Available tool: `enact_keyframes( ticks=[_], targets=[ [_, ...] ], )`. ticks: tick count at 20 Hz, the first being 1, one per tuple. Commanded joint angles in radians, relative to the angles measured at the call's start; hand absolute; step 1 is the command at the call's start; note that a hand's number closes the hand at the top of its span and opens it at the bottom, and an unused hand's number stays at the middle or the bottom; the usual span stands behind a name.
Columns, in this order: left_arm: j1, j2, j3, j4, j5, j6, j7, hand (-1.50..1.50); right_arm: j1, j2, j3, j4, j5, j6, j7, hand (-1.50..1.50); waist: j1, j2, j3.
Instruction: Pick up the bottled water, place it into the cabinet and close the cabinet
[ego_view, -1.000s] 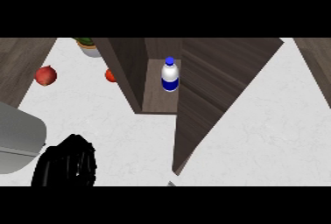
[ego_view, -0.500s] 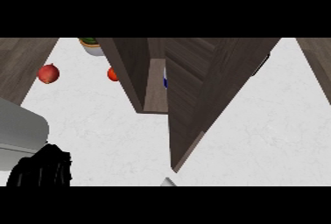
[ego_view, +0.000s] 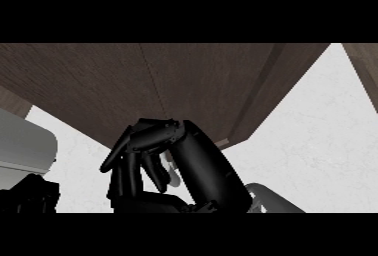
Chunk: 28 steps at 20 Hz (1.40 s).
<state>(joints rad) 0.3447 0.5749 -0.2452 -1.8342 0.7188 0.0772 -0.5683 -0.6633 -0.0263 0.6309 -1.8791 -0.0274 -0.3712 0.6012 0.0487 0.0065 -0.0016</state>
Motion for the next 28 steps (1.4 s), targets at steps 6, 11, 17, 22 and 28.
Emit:
enact_keyframes(
  ticks=[6, 11, 17, 22, 28],
  targets=[
    [0.078, 0.024, 0.083, -0.020, 0.035, -0.077, -0.006, 1.50, -0.126, 0.002, -0.304, 0.434, -0.265, 0.248, -0.211, 1.50, -0.019, 0.000, 0.002],
    [0.083, 0.030, 0.096, -0.045, 0.030, -0.083, 0.030, 1.50, -0.231, -0.035, -0.422, 0.695, -0.293, 0.386, -0.337, 1.50, -0.018, 0.002, 0.002],
    [0.093, 0.032, 0.099, -0.004, 0.039, -0.173, -0.006, 1.50, -0.269, -0.055, -0.449, 0.824, -0.272, 0.420, -0.417, 1.50, -0.004, 0.007, 0.001],
    [0.036, 0.027, 0.103, -0.012, 0.018, -0.119, 0.021, 1.50, -0.277, -0.091, -0.471, 0.888, -0.285, 0.477, -0.474, 1.50, -0.002, 0.020, 0.001],
    [0.017, 0.011, 0.086, -0.006, 0.019, -0.105, 0.048, 1.50, -0.295, -0.115, -0.478, 0.918, -0.293, 0.524, -0.495, 1.50, -0.014, 0.018, 0.001]
  ],
)
